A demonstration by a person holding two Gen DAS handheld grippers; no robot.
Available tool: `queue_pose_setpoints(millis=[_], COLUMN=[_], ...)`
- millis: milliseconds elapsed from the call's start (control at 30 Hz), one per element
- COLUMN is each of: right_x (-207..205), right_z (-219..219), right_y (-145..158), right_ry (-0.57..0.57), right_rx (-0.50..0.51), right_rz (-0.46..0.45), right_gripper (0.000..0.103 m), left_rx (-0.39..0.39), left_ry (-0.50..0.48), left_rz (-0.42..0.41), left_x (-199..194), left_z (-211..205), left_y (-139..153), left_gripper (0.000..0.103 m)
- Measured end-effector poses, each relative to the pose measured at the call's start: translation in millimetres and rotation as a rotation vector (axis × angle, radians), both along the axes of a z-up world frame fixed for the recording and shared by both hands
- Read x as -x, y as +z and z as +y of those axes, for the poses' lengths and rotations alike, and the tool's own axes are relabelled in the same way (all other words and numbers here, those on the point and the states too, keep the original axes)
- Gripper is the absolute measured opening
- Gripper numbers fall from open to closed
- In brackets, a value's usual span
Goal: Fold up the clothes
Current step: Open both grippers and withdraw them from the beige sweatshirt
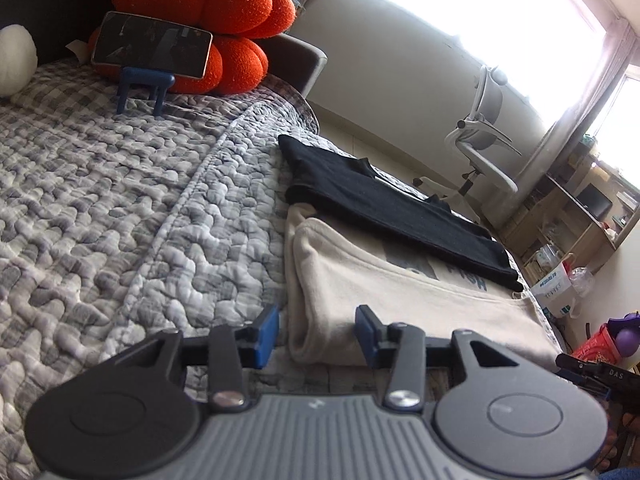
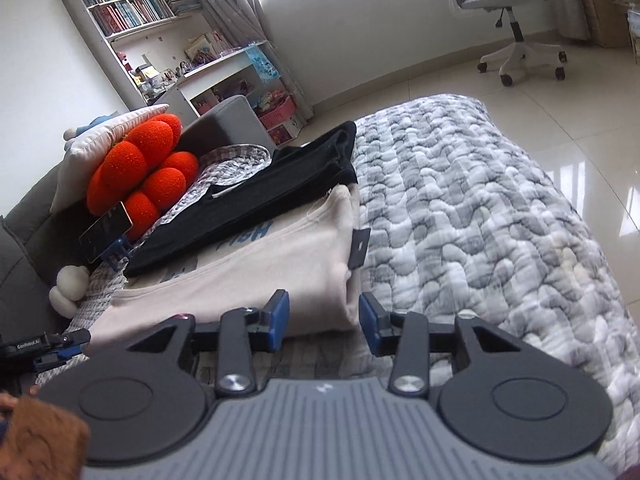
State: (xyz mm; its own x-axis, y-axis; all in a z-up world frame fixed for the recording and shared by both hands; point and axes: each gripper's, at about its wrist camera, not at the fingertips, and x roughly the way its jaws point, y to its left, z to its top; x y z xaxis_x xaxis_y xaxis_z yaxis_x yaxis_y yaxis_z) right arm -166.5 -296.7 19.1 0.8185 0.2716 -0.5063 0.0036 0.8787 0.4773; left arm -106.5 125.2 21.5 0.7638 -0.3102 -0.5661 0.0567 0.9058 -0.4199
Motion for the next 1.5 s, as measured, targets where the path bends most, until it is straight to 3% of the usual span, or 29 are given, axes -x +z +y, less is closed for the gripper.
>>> queue_pose_setpoints(millis=[33, 100, 133, 233, 433, 700, 800, 933, 1033, 1200, 1400, 1500], right_x=[0, -2, -3, -3, 12, 0, 1, 8, 12, -7, -50, -55], right_z=[2, 5, 4, 1, -4, -2, 2, 11, 21, 52, 115, 126], right_y=[1, 5, 5, 6, 15, -5, -1, 12, 25, 29, 10, 0], right_ry=[-0.010, -0.020, -0.022, -0.024, -0.005, -0.019, -0.009, -0.001, 0.007, 0.169, 0.410, 0.416], right_rx=[0.017, 0.050, 0.057, 0.069, 0.075, 0.128, 0.159, 0.232, 0.279, 0.230, 0.207, 0.185], right_rz=[-0.009, -0.030, -0.024, -0.007, -0.019, 0.046, 0.045, 0.003, -0.061, -0.104, -0.071, -0.054], right_gripper=[0.038, 0.019, 0.010, 0.008, 0.007, 0.006, 0.007, 0.018, 0.019, 0.019, 0.019, 0.019], left_rx=[-0.007, -0.032, -0.040, -0.005, 0.021, -0.060, -0.096, -0.128, -0.158, -0.138, -0.211, -0.184], left_ry=[0.004, 0.005, 0.005, 0.014, 0.022, 0.023, 0.018, 0.039, 0.057, -0.102, -0.279, -0.289], left_rz=[0.003, 0.012, 0.016, 0.022, 0.034, 0.022, 0.029, 0.010, -0.040, -0.103, -0.024, 0.004], left_x=[-1, -4, -5, -7, -6, -2, -1, 6, 12, 4, -29, -33], left_z=[-3, -8, -9, -2, 5, -3, -5, -1, -1, -37, -96, -95], left_y=[-2, -5, -6, -2, 1, -4, -1, 13, 30, 48, 21, 4], left_gripper=[0.039, 0.011, 0.011, 0.009, 0.009, 0.010, 0.021, 0.028, 0.030, 0.036, 0.037, 0.036])
